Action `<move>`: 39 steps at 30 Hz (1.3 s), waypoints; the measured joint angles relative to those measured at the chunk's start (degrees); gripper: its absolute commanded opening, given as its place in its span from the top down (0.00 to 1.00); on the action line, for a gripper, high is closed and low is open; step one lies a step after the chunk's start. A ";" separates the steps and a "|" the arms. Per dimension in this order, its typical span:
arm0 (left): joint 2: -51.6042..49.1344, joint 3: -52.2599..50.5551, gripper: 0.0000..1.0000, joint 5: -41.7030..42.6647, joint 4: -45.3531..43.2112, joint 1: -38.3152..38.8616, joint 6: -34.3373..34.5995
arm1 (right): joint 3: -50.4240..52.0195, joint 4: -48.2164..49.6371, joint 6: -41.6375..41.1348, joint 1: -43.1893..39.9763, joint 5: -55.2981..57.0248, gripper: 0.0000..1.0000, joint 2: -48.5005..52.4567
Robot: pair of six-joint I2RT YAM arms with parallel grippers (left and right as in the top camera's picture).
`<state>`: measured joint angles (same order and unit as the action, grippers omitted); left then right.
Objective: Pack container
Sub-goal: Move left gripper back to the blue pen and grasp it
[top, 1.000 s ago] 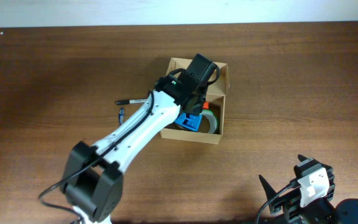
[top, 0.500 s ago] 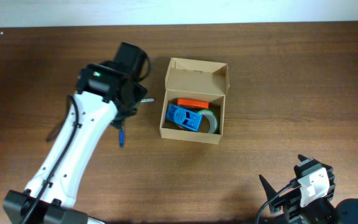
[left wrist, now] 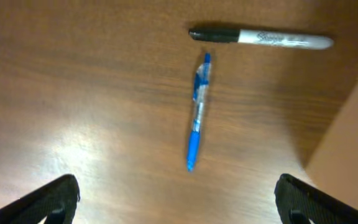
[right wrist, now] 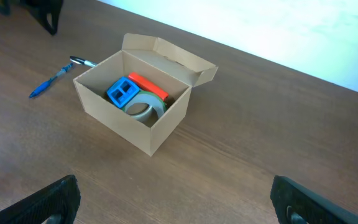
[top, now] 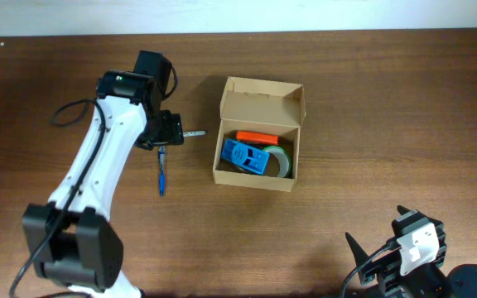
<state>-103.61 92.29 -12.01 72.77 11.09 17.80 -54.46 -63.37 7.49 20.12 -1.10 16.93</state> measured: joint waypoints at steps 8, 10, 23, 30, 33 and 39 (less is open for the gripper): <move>-0.94 -12.09 0.00 3.34 -12.26 -0.79 -7.85 | 0.00 0.00 -0.02 0.00 0.00 0.00 0.00; -0.98 -15.04 0.03 4.48 -13.88 -1.64 -9.05 | 0.00 0.00 0.00 0.00 0.00 0.01 0.00; -8.74 -17.09 0.29 8.28 -18.38 -3.41 -17.97 | 0.00 0.00 -0.02 0.00 0.00 0.01 0.00; -10.21 -17.09 0.49 8.68 -19.08 -3.48 -20.02 | 0.00 0.00 -0.02 0.00 0.00 0.01 0.00; -10.21 -17.11 0.55 8.79 -19.10 -3.82 -20.24 | 0.00 0.00 -0.02 0.00 0.00 0.01 0.00; -10.29 -17.11 0.63 9.42 -20.15 -4.17 -20.41 | 0.00 0.00 0.00 0.00 0.00 0.01 0.00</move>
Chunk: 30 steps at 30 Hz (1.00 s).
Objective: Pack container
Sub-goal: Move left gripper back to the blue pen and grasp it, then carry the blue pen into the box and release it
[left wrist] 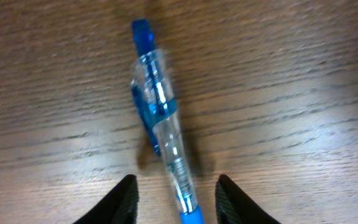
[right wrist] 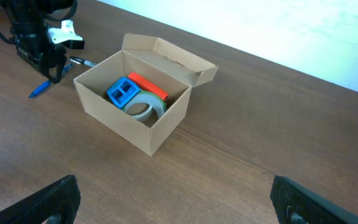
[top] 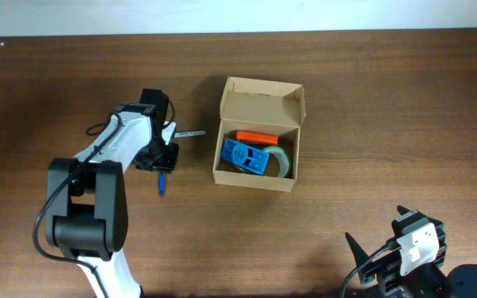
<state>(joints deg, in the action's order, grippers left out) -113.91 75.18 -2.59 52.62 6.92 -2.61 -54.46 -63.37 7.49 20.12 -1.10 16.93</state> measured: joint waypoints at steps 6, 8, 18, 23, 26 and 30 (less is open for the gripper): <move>-0.96 0.07 0.80 1.33 -0.48 0.02 0.63 | 0.00 0.02 -0.02 0.00 0.00 0.01 0.00; -0.96 0.04 0.87 1.31 -0.44 -0.07 1.27 | 0.00 0.00 0.02 0.00 0.00 0.01 0.00; -0.96 0.04 0.92 1.07 -0.63 -0.26 5.53 | 0.02 0.00 -0.02 0.00 0.00 0.01 0.00; -0.70 0.02 0.93 1.14 -1.62 -0.26 10.45 | 0.00 0.00 -0.02 0.00 0.00 0.01 0.00; 0.98 -0.17 0.92 1.18 -3.04 -0.22 14.19 | 0.00 0.00 -0.04 0.00 0.00 0.01 0.00; 8.33 -0.39 0.92 1.16 -4.09 0.76 18.14 | 0.00 0.00 -0.02 0.00 0.00 0.01 0.00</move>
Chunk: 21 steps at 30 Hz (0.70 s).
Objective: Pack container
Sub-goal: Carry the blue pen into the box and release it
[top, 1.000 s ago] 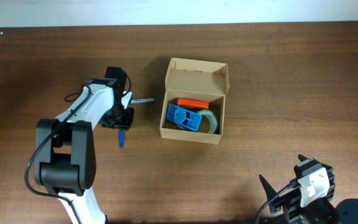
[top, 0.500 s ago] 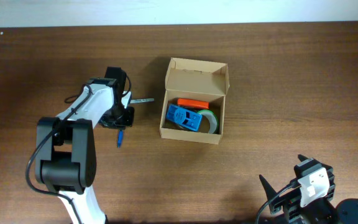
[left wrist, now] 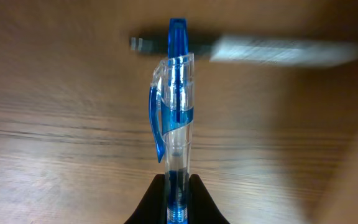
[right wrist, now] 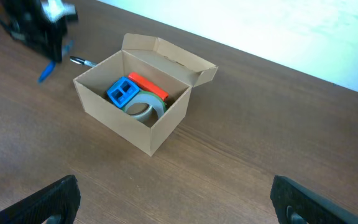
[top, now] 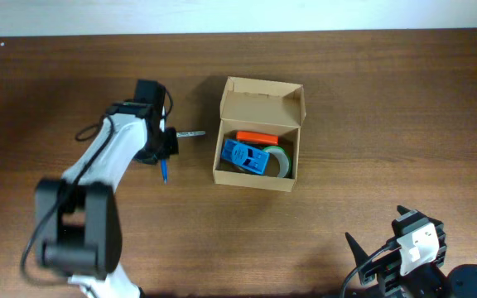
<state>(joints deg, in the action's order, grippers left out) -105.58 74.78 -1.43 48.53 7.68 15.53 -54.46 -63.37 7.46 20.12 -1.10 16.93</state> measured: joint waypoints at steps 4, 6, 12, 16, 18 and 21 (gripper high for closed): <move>8.70 0.94 0.92 0.00 -0.61 3.39 3.93 | 0.00 0.00 0.02 0.00 0.00 0.01 0.00; 11.56 2.69 0.92 -0.02 -0.83 5.88 7.02 | 0.00 0.00 0.00 0.00 0.00 0.01 0.00; 12.66 7.63 0.92 -0.04 -5.05 13.70 20.59 | 0.00 0.00 0.02 0.00 0.00 0.01 0.00; 11.67 8.17 0.92 -0.02 -10.43 18.69 32.83 | 0.00 0.00 -0.02 0.00 0.00 0.01 0.00; 10.60 8.31 0.92 -0.04 -11.98 20.98 38.62 | 0.00 0.00 0.02 0.00 0.00 0.01 0.00; 8.20 8.33 0.92 -0.46 -15.13 24.30 48.57 | 0.02 0.02 0.00 0.00 0.00 0.01 0.00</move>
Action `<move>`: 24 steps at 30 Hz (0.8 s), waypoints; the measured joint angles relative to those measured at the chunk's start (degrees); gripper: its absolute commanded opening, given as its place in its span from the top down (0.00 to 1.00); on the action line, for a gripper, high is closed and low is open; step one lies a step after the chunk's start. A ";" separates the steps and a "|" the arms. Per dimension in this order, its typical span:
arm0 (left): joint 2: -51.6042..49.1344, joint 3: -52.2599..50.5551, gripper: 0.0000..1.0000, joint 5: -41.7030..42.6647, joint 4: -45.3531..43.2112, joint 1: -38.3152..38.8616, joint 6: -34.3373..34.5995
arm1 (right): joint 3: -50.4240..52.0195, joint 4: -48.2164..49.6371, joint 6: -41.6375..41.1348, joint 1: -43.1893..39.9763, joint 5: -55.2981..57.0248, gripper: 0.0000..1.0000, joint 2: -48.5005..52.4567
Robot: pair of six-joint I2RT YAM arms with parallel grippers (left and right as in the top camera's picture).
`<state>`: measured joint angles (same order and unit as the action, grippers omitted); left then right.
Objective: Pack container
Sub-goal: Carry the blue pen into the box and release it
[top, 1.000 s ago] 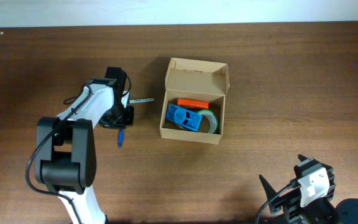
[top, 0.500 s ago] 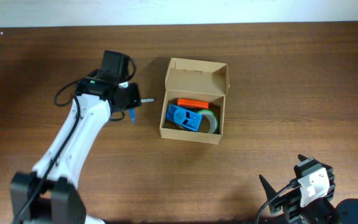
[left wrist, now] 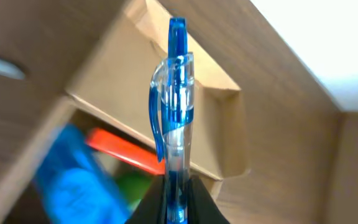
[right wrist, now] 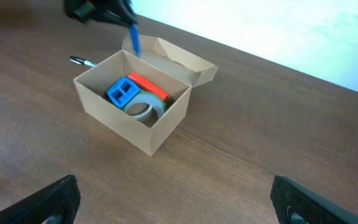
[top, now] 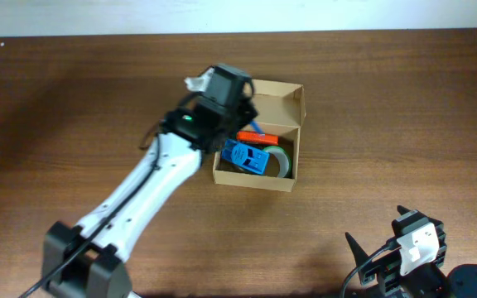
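The open cardboard box (top: 253, 184) stands mid-table, its lid flap folded back. Inside lie a blue plastic piece (top: 245, 157), an orange item (top: 259, 136) and a green tape roll (top: 283, 162). My left gripper (left wrist: 176, 193) is shut on the blue pen (left wrist: 176, 93), which stands upright between the jaws. It hovers over the box's back left part, and the pen (right wrist: 133, 34) shows above the rim in the right wrist view. My right gripper (right wrist: 176, 199) is open and holds nothing, well away from the box (right wrist: 123, 124).
A black marker (right wrist: 79, 61) lies on the table just left of the box; the left arm hides it in the overhead view. The right arm (top: 416, 240) rests at the table's front right corner.
My left gripper, still shut on the blue pen, has moved right from beside the marker to above the box's back left part. The right arm has not moved.
My left gripper hung open above the blue pen lying on the table left of the box. Then it was down with its fingers either side of the pen. Then it held the pen off the table, and now holds it over the box.
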<state>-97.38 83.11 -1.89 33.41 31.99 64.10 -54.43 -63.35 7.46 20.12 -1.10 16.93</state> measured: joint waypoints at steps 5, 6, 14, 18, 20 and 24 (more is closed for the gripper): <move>-3.87 0.00 0.92 -1.97 -4.46 4.39 14.03 | 0.00 -0.02 0.00 0.00 0.00 0.01 0.00; -4.31 0.00 0.92 -2.49 -4.48 4.98 16.24 | 0.00 -0.02 0.02 0.00 0.00 0.01 0.00; -7.74 0.00 0.92 -7.96 -4.22 8.94 37.70 | -0.02 -0.02 -0.02 0.00 0.00 0.01 0.00; -8.50 0.00 0.92 -10.08 -4.15 8.87 42.69 | 0.00 -0.02 0.00 0.00 0.00 0.01 0.00; -9.01 0.00 0.92 -10.99 -4.15 8.87 44.28 | -0.02 -0.02 0.00 0.00 0.00 0.01 0.00; -10.45 0.00 0.92 -12.15 -4.07 8.87 46.86 | -0.02 -0.02 -0.02 0.00 0.00 0.01 0.00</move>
<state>-107.83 83.11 -14.04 29.34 40.86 110.96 -54.46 -63.37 7.44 20.12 -1.10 16.93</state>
